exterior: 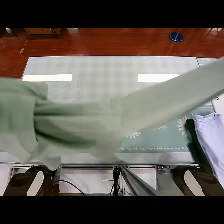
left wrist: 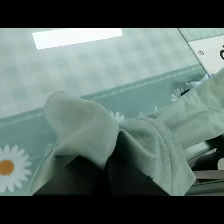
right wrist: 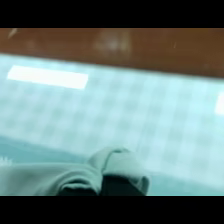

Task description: Fold the shirts.

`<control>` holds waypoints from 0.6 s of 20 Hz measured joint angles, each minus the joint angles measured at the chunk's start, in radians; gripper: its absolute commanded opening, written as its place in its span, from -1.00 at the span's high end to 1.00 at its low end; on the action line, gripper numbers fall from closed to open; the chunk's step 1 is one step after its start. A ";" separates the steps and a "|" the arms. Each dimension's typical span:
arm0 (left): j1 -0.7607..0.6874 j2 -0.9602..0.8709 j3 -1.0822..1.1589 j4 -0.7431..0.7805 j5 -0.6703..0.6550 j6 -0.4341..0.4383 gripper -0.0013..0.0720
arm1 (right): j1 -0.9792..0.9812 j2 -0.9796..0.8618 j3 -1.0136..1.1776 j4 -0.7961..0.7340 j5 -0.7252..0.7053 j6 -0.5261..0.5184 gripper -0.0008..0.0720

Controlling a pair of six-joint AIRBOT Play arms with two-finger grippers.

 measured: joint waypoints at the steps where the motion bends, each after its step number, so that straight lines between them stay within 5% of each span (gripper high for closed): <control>1: 0.000 0.014 -0.050 -0.006 -0.017 -0.024 0.89 | 0.014 -0.010 -0.032 -0.001 0.035 0.014 0.92; 6: -0.011 0.064 -0.504 -0.049 0.035 -0.026 0.89 | 0.197 -0.104 -0.361 -0.093 -0.010 0.033 0.91; 12: -0.076 -0.061 -0.996 -0.111 0.555 0.153 0.89 | 0.374 -0.409 -0.568 -0.208 -0.550 -0.023 0.91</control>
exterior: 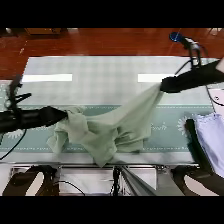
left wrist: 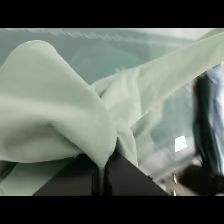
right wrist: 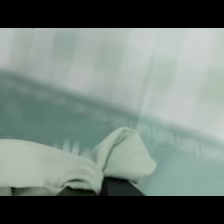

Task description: Fold the shirts.

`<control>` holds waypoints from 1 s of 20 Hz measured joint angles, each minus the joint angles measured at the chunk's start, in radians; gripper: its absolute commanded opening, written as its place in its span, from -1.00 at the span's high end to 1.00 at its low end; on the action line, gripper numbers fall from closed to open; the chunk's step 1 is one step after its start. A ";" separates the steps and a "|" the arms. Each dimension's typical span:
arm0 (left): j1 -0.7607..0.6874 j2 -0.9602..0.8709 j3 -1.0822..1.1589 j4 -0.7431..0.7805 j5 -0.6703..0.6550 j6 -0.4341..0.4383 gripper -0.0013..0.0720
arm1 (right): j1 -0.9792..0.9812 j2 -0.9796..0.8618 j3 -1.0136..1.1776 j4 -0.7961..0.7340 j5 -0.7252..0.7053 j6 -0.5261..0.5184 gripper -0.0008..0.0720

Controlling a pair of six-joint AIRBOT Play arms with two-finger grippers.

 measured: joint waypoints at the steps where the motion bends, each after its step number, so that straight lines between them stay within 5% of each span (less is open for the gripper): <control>1: -0.005 -0.043 -0.033 -0.005 0.078 0.023 0.89 | 0.007 -0.043 -0.010 0.004 -0.109 -0.005 0.91; 6: -0.018 -0.249 -0.103 -0.060 0.391 0.102 0.89 | 0.021 -0.160 -0.029 0.051 -0.562 -0.012 0.91; 11: -0.051 -0.420 -0.117 -0.091 0.492 0.122 0.89 | 0.023 -0.240 -0.034 0.060 -0.687 -0.015 0.90; 14: -0.077 -0.480 -0.118 -0.096 0.510 0.126 0.88 | 0.023 -0.258 -0.034 0.069 -0.681 -0.015 0.42; 15: -0.081 -0.489 -0.117 -0.097 0.509 0.126 0.81 | 0.023 -0.248 -0.034 0.080 -0.676 -0.015 0.27; 17: -0.084 -0.498 -0.104 -0.098 0.489 0.135 0.33 | 0.021 -0.196 -0.034 0.087 -0.674 -0.019 -0.26; 19: -0.063 -0.499 -0.070 -0.098 0.447 0.177 -0.42 | 0.004 -0.111 -0.034 0.059 -0.669 -0.022 -0.26; 20: -0.039 -0.497 -0.044 -0.097 0.417 0.206 -0.54 | -0.016 -0.057 -0.034 0.034 -0.661 -0.022 -0.26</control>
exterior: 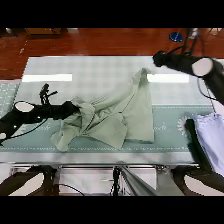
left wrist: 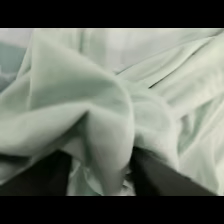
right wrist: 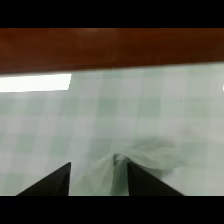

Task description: Fold the shirts.

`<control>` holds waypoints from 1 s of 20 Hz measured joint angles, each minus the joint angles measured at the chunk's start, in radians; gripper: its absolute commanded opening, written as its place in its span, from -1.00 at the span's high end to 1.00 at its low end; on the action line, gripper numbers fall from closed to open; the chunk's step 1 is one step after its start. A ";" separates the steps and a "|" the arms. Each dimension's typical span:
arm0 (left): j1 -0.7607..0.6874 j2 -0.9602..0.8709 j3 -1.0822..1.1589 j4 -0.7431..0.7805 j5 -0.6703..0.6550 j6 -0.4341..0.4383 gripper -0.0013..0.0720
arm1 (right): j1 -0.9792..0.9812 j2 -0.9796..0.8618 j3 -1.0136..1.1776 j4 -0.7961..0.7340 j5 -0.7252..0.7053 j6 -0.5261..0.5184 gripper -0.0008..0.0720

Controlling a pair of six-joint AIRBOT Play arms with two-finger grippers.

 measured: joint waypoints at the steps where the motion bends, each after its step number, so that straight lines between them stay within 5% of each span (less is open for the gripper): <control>1: 0.035 0.003 0.035 0.002 -0.052 0.036 -0.54 | -0.026 0.052 0.000 -0.026 0.028 0.000 -0.26; 8: 0.345 0.019 0.114 0.158 -0.488 0.150 -0.55 | -0.288 0.249 -0.124 -0.246 0.594 -0.018 -0.22; 10: 0.401 0.019 0.084 0.188 -0.540 0.168 -0.55 | -0.323 0.261 -0.223 -0.227 0.672 -0.043 -0.35; 11: 0.417 0.019 0.072 0.203 -0.560 0.177 -0.57 | -0.334 0.265 -0.265 -0.201 0.694 -0.059 -0.52; 13: 0.431 0.018 0.058 0.230 -0.571 0.193 -0.90 | -0.347 0.269 -0.332 -0.122 0.723 -0.100 -0.54; 20: 0.383 -0.056 0.044 0.304 -0.498 0.196 -0.88 | -0.361 0.274 -0.442 0.084 0.740 -0.167 -0.54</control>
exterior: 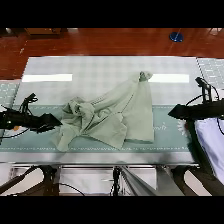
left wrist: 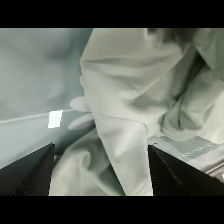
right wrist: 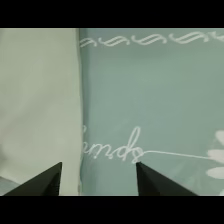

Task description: Fold the shirts.

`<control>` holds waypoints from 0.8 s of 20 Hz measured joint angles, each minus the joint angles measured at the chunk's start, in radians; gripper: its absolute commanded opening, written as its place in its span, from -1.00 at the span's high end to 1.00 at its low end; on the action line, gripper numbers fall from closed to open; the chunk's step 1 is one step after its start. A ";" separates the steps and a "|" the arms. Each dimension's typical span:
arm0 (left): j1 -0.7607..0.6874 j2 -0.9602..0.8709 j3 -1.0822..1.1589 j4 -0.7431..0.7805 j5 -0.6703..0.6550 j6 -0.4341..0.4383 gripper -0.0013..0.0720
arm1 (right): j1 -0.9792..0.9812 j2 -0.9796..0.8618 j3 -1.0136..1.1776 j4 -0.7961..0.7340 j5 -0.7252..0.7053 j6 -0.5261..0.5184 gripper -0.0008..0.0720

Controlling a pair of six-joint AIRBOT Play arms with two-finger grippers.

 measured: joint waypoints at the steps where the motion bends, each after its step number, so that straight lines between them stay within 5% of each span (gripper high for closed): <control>1: -0.019 -0.021 0.000 -0.002 0.014 0.000 -0.86 | -0.001 0.000 -0.011 0.014 0.001 -0.003 -0.54; 2: -0.042 -0.043 -0.001 -0.016 0.035 -0.001 -0.39 | -0.001 0.000 -0.021 0.027 0.005 -0.006 -0.55; 3: -0.063 -0.062 -0.001 -0.035 0.062 -0.003 0.60 | -0.001 0.000 -0.032 0.041 0.012 -0.007 -0.68; 4: -0.085 -0.081 -0.001 -0.055 0.086 -0.003 0.89 | -0.001 0.000 -0.043 0.054 0.019 -0.010 -0.68; 11: -0.151 -0.128 0.001 -0.143 0.148 0.000 0.89 | -0.002 0.000 -0.177 0.107 0.050 -0.010 -0.66; 16: -0.157 -0.132 0.002 -0.153 0.145 0.003 0.89 | -0.002 0.000 -0.302 0.227 -0.065 -0.010 -0.60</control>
